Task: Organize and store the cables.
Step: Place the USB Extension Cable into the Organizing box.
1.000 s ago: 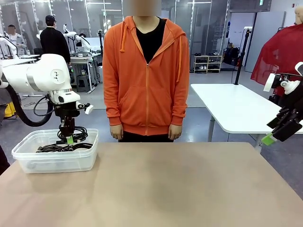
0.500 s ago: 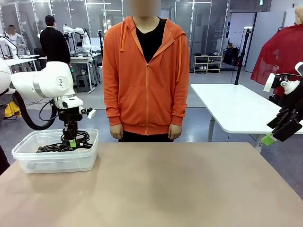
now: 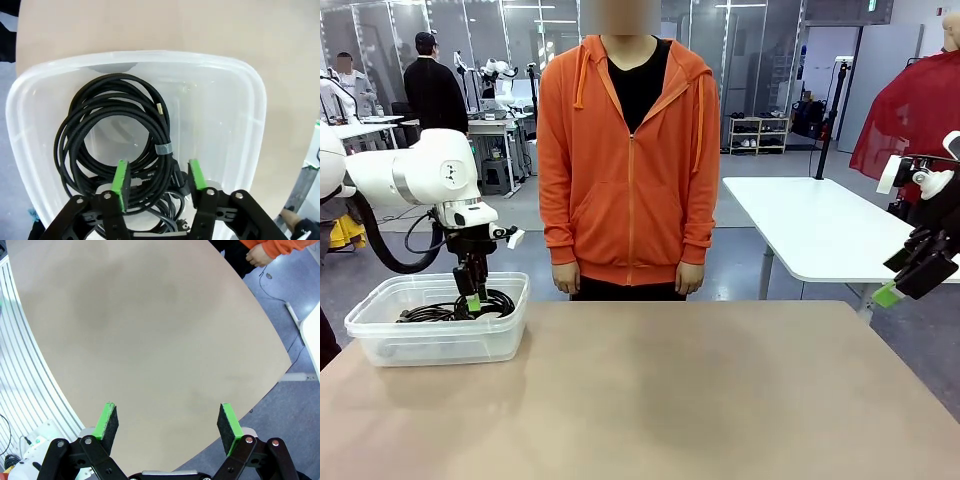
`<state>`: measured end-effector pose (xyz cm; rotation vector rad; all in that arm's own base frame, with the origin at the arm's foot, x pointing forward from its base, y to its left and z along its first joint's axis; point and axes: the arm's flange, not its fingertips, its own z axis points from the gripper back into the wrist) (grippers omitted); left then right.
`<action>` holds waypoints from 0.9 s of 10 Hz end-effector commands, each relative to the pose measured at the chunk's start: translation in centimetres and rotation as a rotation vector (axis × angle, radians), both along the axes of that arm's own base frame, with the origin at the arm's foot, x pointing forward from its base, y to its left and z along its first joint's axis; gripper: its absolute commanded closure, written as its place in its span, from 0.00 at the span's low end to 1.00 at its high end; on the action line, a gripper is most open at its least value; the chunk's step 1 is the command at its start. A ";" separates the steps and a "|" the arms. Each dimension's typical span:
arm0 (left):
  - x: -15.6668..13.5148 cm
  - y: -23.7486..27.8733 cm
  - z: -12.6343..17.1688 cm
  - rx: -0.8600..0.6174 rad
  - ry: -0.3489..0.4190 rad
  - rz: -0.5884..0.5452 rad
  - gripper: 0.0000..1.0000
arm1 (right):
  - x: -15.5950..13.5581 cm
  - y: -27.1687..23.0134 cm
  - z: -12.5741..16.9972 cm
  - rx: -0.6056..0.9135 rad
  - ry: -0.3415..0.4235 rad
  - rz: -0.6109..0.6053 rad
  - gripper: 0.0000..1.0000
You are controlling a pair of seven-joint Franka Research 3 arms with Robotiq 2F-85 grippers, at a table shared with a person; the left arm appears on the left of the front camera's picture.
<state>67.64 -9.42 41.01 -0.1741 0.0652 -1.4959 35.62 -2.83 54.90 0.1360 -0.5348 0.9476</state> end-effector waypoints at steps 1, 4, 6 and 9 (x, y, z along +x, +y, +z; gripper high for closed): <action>-0.7 0.0 1.7 -0.001 -0.003 0.003 0.30 | 0.2 0.2 0.2 0.001 0.005 -0.008 0.00; -1.1 0.2 2.7 -0.016 -0.007 0.015 0.01 | 0.2 0.2 0.2 0.001 0.005 -0.008 0.00; -0.4 -0.3 2.1 -0.003 -0.023 -0.005 0.01 | 0.2 0.2 0.2 0.001 0.005 -0.008 0.00; -0.4 -0.3 2.1 -0.003 -0.023 -0.005 0.01 | 0.2 0.2 0.2 0.001 0.005 -0.008 0.00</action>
